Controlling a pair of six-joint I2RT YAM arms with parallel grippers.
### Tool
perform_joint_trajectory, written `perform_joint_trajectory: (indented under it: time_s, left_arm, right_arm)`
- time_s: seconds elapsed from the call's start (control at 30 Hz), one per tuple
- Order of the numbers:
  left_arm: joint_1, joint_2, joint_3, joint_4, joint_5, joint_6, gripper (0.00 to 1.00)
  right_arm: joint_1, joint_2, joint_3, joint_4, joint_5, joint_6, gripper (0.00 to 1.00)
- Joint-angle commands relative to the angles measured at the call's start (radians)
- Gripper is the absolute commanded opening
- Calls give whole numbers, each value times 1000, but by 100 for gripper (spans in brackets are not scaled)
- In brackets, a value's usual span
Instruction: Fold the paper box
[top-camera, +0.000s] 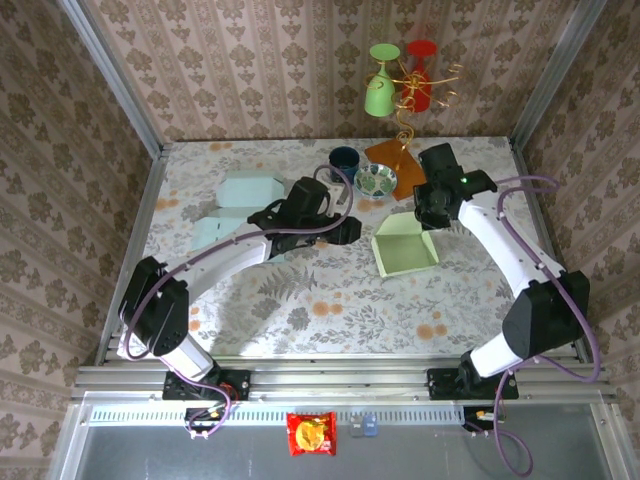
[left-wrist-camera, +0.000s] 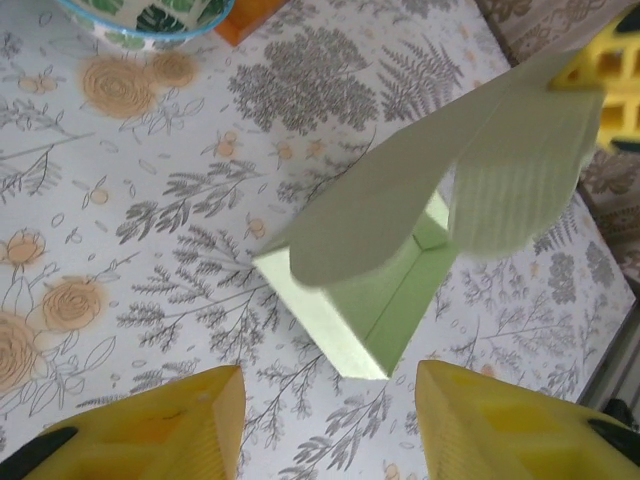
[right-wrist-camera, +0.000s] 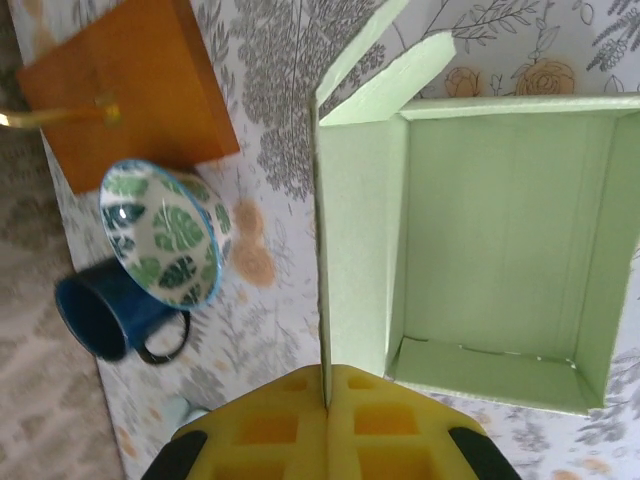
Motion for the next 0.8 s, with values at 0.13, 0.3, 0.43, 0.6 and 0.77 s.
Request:
perform_joint_trajectory:
  time_s: [0.13, 0.3, 0.43, 0.6, 0.77]
  left_arm:
    - [6, 31, 0, -52, 41, 120, 48]
    - [18, 76, 23, -34, 33, 168, 49]
    - [45, 106, 41, 14, 58, 176, 51]
    - [48, 144, 95, 32, 103, 241, 54]
    - [45, 189, 151, -6, 101, 313, 56]
  right_arm:
    - [12, 72, 60, -74, 31, 261, 2]
    - [14, 79, 70, -72, 40, 214, 8]
    - [12, 79, 84, -79, 36, 158, 13]
    - [10, 73, 87, -72, 33, 80, 22]
    - [-4, 77, 99, -59, 10, -22, 26]
